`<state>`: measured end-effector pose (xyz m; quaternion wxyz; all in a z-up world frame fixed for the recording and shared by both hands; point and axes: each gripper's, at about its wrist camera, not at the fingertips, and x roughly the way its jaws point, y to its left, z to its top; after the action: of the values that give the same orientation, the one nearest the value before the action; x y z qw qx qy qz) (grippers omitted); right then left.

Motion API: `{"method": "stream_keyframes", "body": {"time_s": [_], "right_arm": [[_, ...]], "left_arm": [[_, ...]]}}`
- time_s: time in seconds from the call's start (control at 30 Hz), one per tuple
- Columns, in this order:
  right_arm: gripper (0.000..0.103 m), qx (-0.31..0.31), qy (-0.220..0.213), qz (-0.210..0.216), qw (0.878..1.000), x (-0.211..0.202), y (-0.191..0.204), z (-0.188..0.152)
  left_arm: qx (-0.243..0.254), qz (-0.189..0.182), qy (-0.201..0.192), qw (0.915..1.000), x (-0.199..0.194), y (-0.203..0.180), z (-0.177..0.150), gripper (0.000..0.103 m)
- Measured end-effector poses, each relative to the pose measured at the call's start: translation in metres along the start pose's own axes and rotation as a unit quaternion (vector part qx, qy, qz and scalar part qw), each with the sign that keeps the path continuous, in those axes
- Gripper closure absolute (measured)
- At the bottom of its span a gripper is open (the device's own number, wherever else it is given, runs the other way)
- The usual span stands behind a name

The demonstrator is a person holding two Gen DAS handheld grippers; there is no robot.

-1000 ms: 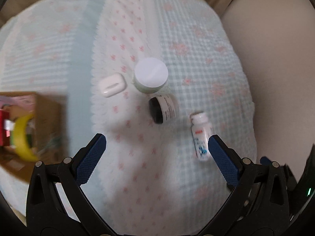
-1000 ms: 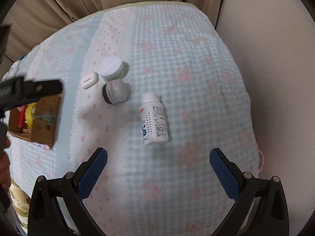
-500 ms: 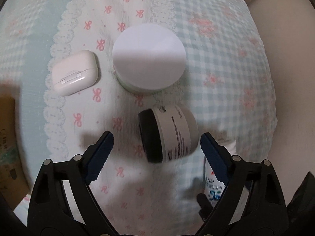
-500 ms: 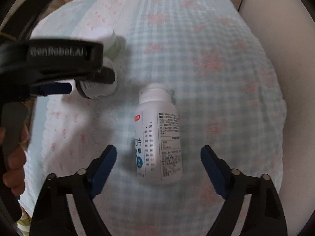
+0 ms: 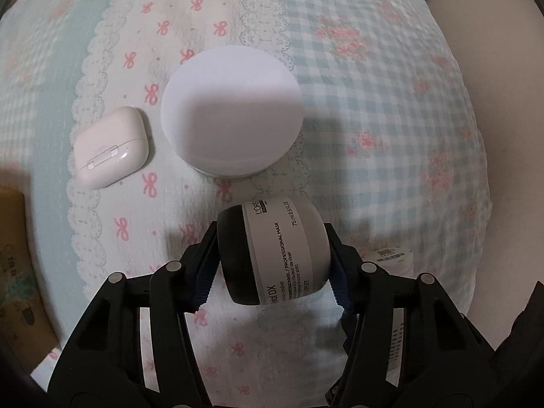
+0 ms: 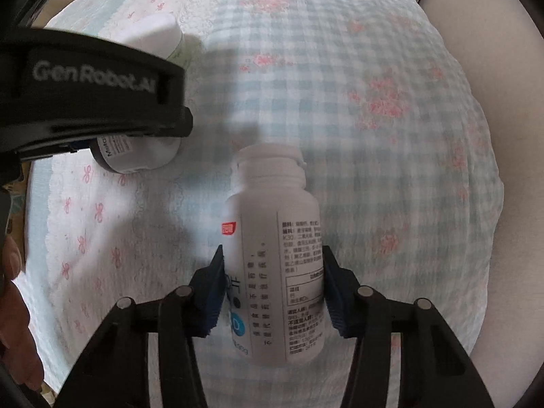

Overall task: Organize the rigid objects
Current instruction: 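Grasp the black-lidded jar with left tool while right tool grasps white pill bottle, then carry the jar and pill bottle into the cardboard box and open both tools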

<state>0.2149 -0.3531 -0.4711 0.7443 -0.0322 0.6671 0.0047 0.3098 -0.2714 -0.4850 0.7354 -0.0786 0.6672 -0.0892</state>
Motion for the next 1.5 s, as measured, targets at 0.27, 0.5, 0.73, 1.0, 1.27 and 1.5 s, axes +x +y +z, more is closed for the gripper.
{"method": "stream_keyframes", "body": {"time_s": [0.27,0.5,0.73,1.0,1.27,1.5], "right_arm": [[0.056,0.020,0.001,0.015,1.000,-0.005,-0.001,-0.003],[0.057,0.040,-0.002,0.028,0.999,-0.021,-0.013,-0.006],[0.057,0.063,-0.022,0.059,0.996,-0.065,-0.016,-0.012],[0.057,0.059,-0.066,0.094,0.992,-0.150,-0.001,-0.027],[0.057,0.027,-0.125,0.140,0.982,-0.229,0.038,-0.023],[0.057,-0.026,-0.148,0.165,0.975,-0.271,0.106,-0.011]], "left_arm": [[0.012,-0.003,-0.004,0.9999,-0.010,0.006,0.000,0.052],[0.017,-0.004,-0.023,0.9996,-0.039,0.013,-0.010,0.052],[0.000,-0.027,-0.061,0.9978,-0.113,0.027,-0.033,0.052],[-0.028,-0.026,-0.119,0.9921,-0.229,0.065,-0.070,0.052],[-0.068,-0.012,-0.172,0.9826,-0.320,0.134,-0.104,0.052],[-0.086,-0.002,-0.198,0.9766,-0.362,0.206,-0.117,0.052]]}}
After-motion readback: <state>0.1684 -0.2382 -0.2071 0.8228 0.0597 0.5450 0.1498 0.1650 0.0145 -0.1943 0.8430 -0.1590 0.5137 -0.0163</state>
